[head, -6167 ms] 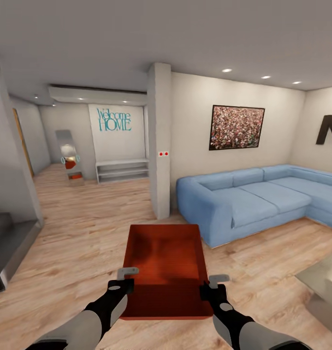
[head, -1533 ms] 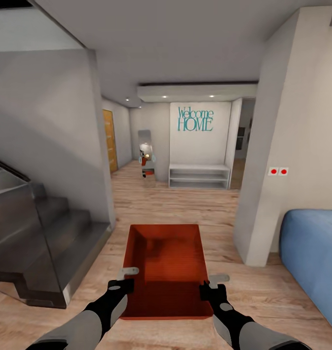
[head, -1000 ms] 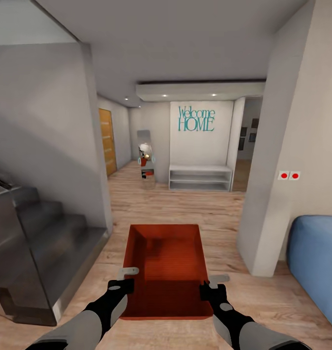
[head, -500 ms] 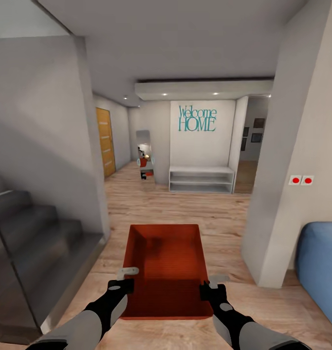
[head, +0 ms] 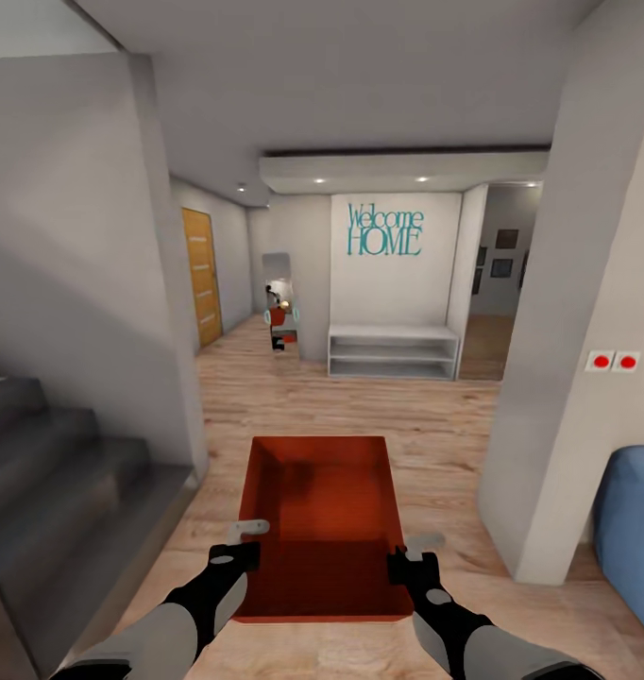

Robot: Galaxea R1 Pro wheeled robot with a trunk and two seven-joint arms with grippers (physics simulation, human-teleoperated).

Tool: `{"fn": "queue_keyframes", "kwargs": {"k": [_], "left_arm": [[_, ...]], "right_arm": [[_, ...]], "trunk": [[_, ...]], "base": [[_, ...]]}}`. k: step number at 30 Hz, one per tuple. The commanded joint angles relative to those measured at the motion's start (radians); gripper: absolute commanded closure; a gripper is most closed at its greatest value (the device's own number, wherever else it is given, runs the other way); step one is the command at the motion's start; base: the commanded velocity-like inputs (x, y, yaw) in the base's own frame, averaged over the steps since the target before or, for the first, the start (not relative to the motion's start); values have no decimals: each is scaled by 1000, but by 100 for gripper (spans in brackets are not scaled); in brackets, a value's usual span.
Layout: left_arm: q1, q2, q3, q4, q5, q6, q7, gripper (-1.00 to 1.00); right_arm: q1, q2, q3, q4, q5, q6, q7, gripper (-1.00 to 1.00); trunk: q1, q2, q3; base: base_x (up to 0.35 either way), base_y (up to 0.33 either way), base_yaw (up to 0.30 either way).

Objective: Move the two storage containers from the living room to the garage. In the garage, place one container on the floor and stack the other container on top of it (either order is fine).

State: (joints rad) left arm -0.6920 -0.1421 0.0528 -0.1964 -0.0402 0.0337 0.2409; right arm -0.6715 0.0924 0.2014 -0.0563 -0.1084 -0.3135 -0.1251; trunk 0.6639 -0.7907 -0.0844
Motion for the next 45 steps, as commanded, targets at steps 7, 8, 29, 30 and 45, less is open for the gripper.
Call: {"fn": "queue_keyframes", "kwargs": {"k": [7, 8, 29, 30, 45], "left_arm": [[0, 7, 25, 2, -4, 6, 8, 100], [0, 7, 25, 2, -4, 6, 8, 100], [0, 7, 25, 2, -4, 6, 8, 100], [0, 7, 25, 2, -4, 6, 8, 100], [0, 7, 25, 2, -4, 5, 8, 100]], "right_arm": [[-2, 0, -73, -2, -17, -35, -14, 100], [-2, 0, -73, -2, -17, -35, -14, 100], [-2, 0, -73, -2, -17, -34, -14, 100], [-2, 0, -73, -2, -17, -33, -14, 100], [-2, -1, -73, -2, -16, -34, -14, 100]], "trunk": [[1, -1, -2], [1, -1, -2], [1, -1, -2], [1, -1, -2], [1, -1, -2]], "base": [[321, 0, 0], [321, 0, 0], [321, 0, 0], [321, 0, 0], [321, 0, 0]]}}
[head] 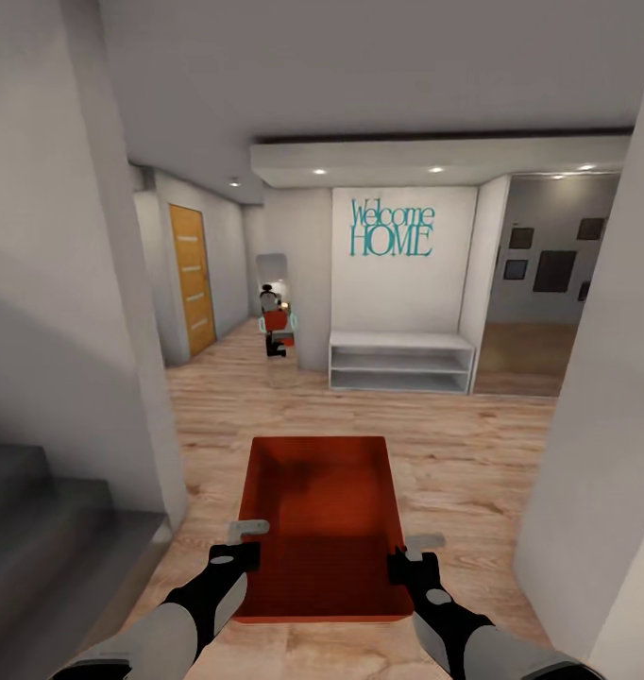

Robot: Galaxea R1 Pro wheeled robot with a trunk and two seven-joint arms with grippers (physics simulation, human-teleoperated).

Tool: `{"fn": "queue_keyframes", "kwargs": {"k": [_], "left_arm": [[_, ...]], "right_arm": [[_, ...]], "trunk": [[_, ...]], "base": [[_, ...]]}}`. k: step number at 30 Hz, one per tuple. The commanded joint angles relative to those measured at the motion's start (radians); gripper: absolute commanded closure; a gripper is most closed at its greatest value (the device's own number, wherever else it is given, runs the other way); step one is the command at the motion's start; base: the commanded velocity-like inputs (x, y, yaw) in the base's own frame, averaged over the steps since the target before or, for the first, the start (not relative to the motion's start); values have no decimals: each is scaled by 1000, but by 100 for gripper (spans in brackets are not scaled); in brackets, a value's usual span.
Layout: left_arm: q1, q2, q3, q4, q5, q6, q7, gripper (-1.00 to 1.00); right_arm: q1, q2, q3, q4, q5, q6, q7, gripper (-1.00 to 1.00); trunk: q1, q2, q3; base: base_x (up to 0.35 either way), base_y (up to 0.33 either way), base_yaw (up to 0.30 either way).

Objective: Move the two storage containers from the living room to the garage. In the garage, place one container on the floor and stack the other container on top of it (either order is fine).

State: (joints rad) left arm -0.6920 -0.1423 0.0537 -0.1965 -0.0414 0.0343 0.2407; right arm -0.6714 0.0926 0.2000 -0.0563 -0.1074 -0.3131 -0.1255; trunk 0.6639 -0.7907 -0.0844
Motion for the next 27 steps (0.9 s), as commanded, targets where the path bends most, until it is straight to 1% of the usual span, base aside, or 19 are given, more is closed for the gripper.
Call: {"fn": "queue_keyframes", "kwargs": {"k": [1, 27], "left_arm": [[0, 7, 24, 2, -3, 5, 8, 100], [0, 7, 24, 2, -3, 4, 8, 100]], "right_arm": [[-2, -2, -71, -2, -17, -34, -14, 100], [-2, -2, -73, -2, -15, -34, -8, 100]], "trunk": [[1, -1, -2], [1, -1, -2]], "base": [[321, 0, 0], [321, 0, 0]]}}
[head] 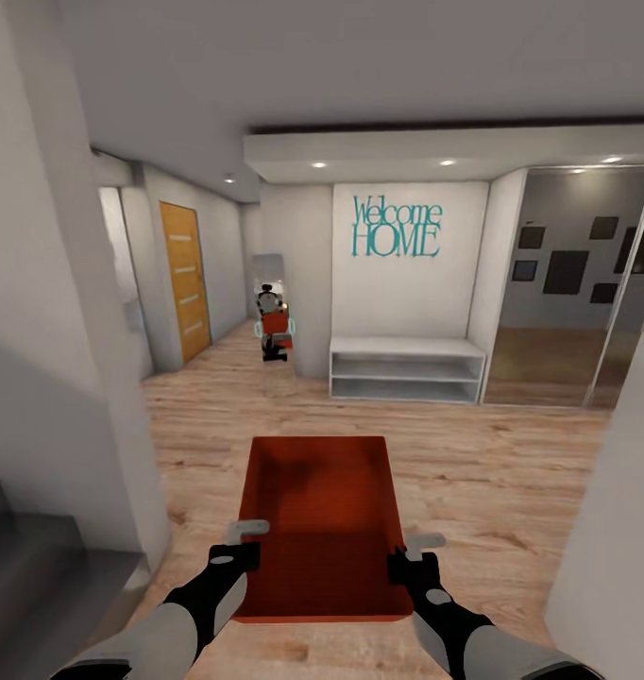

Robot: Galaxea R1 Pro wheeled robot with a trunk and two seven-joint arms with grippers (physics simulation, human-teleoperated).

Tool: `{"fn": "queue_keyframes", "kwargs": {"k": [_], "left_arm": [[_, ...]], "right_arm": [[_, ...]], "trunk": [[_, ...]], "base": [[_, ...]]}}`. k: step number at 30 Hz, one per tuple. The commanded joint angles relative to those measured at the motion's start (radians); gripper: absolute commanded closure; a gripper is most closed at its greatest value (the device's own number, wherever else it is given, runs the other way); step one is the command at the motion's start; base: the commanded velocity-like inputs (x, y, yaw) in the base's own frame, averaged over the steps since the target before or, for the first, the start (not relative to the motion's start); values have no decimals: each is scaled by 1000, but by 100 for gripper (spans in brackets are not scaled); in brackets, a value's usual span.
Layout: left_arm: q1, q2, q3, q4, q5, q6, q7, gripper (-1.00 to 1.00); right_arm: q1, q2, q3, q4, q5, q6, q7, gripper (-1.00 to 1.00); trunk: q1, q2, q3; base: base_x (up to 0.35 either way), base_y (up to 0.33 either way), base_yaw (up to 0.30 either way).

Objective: Move the two storage containers from the living room to the garage. In the garage, place one container on the floor and stack the other container on top of it (either order is fine).

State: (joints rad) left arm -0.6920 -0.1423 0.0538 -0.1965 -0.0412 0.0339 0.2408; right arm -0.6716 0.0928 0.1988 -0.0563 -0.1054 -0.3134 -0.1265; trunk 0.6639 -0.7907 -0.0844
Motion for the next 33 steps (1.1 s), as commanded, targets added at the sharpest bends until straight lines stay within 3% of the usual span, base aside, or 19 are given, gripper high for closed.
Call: {"fn": "queue_keyframes", "kwargs": {"k": [1, 33], "left_arm": [[0, 7, 24, 2, -3, 5, 8, 100], [0, 6, 24, 2, -2, 6, 9, 100]], "right_arm": [[-2, -2, -72, -2, -17, -33, -7, 100], [-2, -2, -70, -2, -18, -33, -7, 100]], "trunk": [[1, -1, -2], [1, -1, -2]], "base": [[321, 0, 0], [321, 0, 0]]}}
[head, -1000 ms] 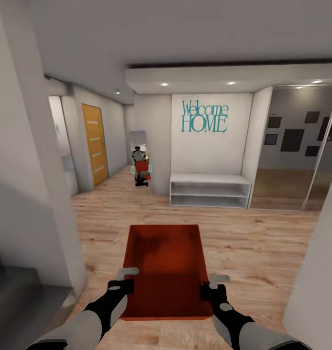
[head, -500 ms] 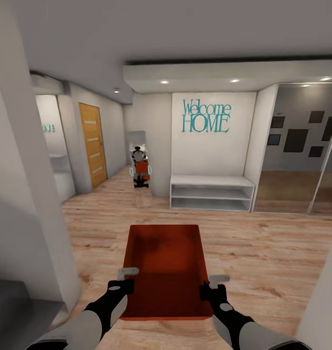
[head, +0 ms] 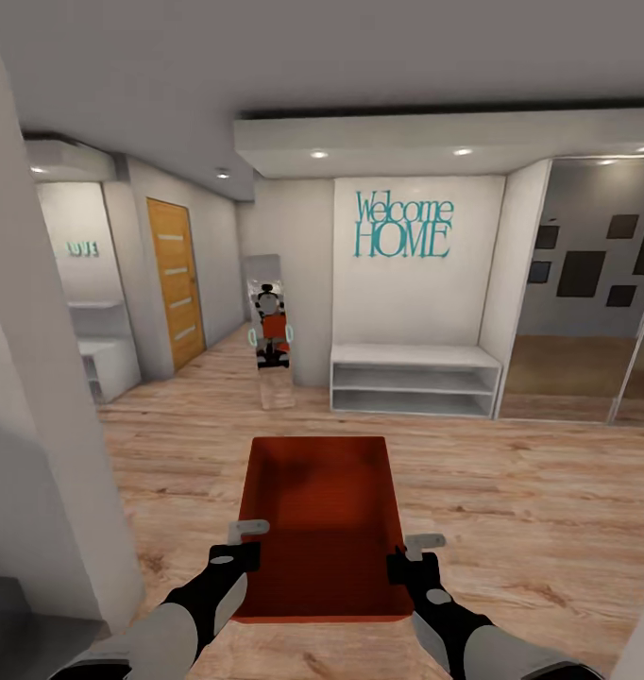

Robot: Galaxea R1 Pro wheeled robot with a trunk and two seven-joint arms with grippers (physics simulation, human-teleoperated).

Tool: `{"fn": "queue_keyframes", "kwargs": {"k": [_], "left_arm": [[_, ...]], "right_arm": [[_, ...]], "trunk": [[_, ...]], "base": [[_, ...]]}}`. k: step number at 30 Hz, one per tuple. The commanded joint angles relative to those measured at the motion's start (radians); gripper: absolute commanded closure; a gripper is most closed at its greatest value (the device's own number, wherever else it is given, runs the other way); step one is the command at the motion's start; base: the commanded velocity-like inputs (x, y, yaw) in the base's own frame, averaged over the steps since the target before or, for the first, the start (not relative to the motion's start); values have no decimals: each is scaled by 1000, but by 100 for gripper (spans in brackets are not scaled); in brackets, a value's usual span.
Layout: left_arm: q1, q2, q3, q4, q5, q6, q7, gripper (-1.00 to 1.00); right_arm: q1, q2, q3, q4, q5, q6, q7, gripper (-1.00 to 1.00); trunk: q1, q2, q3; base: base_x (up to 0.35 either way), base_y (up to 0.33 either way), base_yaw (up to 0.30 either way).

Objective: Move the two storage containers from the living room to the garage. In the garage, place one container on the floor and stack the other container on top of it (either order is fine).

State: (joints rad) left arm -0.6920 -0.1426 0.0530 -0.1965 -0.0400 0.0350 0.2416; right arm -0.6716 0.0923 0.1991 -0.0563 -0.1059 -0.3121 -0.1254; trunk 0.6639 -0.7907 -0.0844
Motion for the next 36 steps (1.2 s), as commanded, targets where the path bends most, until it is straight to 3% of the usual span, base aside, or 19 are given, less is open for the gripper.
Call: {"fn": "queue_keyframes", "kwargs": {"k": [1, 36], "left_arm": [[0, 6, 25, 2, -3, 5, 8, 100], [0, 8, 25, 2, -1, 5, 8, 100]], "right_arm": [[-2, -2, -70, -2, -17, -35, -8, 100], [-2, -2, -71, -2, -18, -35, -8, 100]], "trunk": [[1, -1, -2], [1, -1, -2]], "base": [[321, 0, 0], [321, 0, 5]]}}
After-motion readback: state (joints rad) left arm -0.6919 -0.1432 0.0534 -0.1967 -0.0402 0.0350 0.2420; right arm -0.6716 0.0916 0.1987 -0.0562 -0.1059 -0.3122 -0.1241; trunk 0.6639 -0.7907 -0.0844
